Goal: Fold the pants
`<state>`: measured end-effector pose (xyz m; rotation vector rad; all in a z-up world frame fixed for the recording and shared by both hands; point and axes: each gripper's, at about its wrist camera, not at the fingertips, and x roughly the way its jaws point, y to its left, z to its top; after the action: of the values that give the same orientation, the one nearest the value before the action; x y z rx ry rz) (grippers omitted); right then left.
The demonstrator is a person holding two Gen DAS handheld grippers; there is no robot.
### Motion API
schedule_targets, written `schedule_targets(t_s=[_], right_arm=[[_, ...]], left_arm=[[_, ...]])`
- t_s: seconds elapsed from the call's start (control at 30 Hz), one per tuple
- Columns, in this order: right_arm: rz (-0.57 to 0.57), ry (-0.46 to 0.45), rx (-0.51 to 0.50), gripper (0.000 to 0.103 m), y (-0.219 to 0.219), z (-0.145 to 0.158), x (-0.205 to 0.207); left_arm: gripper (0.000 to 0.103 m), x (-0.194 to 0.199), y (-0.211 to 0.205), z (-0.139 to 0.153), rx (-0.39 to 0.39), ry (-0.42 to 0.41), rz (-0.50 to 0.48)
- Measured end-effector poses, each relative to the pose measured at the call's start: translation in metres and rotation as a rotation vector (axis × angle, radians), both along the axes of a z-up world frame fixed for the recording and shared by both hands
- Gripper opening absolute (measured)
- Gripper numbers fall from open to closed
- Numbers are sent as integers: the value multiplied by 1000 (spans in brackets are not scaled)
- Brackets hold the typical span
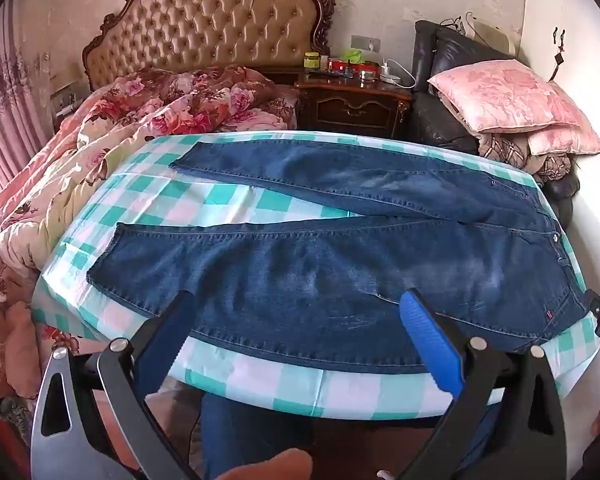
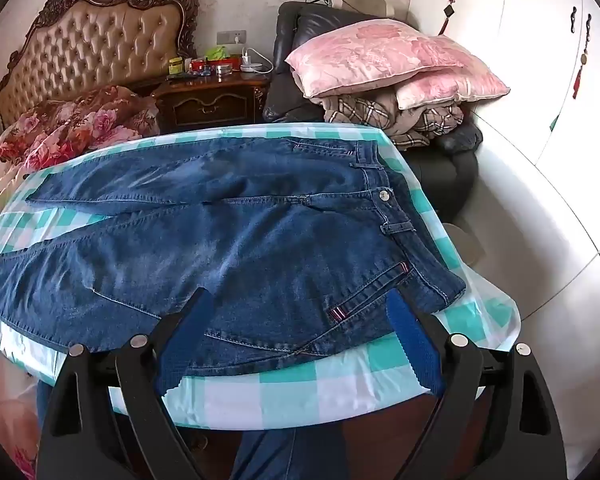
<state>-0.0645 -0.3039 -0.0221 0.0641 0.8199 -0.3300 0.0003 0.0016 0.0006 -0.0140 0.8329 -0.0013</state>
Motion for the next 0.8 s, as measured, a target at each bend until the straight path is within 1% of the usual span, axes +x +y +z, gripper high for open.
schedule_targets(t_s=[0.03,0.23,0.27,0.3,0.33,0.53,0.7,0.8], right_arm=[[0,0,-2,85,0,0,0],[-4,-3,0,85,-1,5,-2],[1,-1,-5,85,0,-1,-2],[2,1,-6,85,1,0,0],[3,1,-5,85,0,-1,-1],[3,2,-7,85,-3,3,-5],[1,5,-10,85,-1,-2,-3],[4,6,-12,85,0,0,-1]], left_arm=[[102,0,-2,0,18,-1,-5],[102,0,-1,1,13,-5,-18],[102,0,0,1,12,-5,-17],[102,1,0,2,12,-5,-16],[102,0,-8,1,21,-10,-19],[102,-2,-12,2,21,-7,-17],[102,-3,-8,0,14,-9,-21],[102,-3,-8,-2,12,-7,-21]])
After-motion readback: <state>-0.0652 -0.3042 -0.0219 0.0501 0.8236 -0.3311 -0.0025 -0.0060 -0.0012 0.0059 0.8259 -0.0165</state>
